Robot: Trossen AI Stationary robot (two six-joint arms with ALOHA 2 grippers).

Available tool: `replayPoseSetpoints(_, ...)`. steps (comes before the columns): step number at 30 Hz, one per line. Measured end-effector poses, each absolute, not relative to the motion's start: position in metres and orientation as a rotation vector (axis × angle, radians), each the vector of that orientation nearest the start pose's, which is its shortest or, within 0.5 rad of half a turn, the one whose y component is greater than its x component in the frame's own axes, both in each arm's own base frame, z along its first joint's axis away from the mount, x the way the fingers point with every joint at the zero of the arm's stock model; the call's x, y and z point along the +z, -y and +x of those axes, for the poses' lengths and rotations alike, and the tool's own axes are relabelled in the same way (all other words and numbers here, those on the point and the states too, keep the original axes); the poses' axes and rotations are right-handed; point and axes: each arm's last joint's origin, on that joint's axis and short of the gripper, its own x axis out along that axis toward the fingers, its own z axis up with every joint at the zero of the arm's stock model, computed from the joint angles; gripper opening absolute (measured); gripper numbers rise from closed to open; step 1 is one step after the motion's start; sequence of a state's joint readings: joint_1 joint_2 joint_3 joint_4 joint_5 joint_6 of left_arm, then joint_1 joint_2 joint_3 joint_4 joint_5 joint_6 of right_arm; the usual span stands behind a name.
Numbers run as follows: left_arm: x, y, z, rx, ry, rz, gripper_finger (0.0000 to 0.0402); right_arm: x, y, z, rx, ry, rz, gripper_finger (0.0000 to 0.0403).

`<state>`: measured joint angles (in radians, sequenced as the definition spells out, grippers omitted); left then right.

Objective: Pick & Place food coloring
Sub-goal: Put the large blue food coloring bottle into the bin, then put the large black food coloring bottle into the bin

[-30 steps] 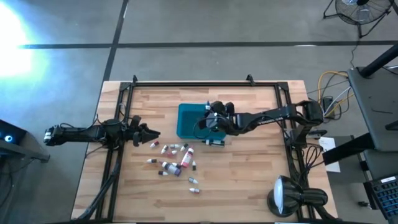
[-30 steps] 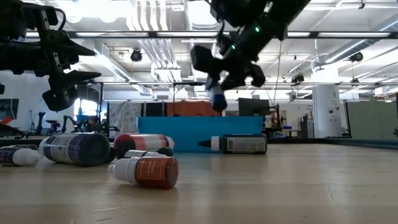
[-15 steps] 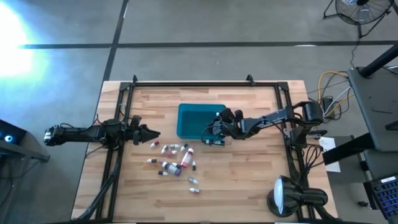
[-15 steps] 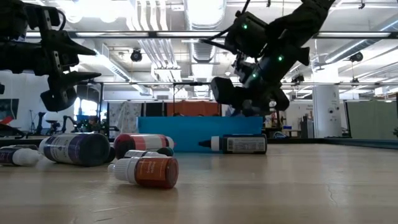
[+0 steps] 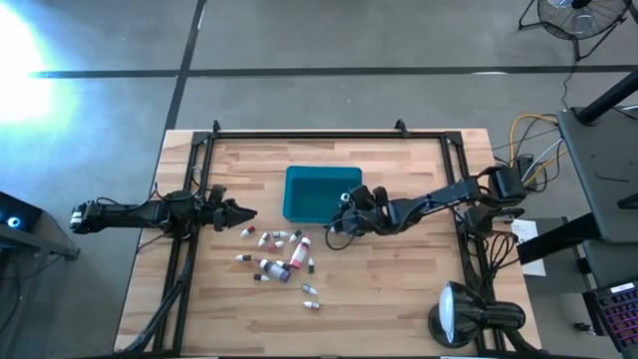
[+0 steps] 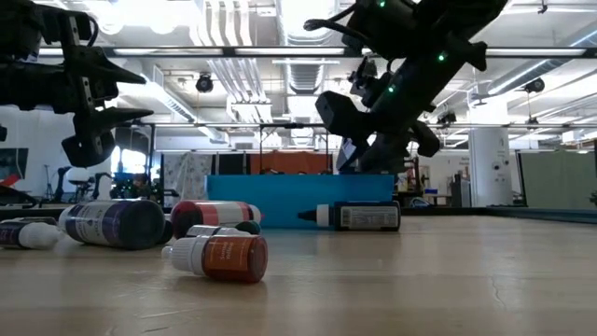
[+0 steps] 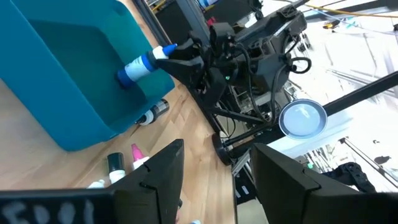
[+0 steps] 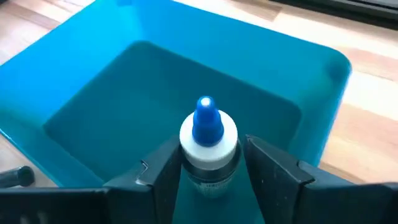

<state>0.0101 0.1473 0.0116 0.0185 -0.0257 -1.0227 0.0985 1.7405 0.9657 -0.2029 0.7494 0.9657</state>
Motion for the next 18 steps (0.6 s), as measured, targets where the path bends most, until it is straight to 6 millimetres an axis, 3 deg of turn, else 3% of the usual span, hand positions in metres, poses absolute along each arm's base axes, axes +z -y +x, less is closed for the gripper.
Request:
replayPoseSetpoints(8,0.157,-0.002,0.106,0.094,-0.089,-1.021,0.0161,0.167,-0.013,0.335,-0.932,-0.535,0.423,0.0153)
replayPoseSetpoints(14,0.157,-0.002,0.106,0.095,-0.090,-1.022,0.0161,0.177,-0.022,0.334,-0.842,-0.610,0.386,0.0182)
replayPoseSetpoints(18,0.157,-0.002,0.106,0.095,-0.090,-1.022,0.0161,0.193,-0.032,0.320,-0.789,-0.671,0.304,0.0209)
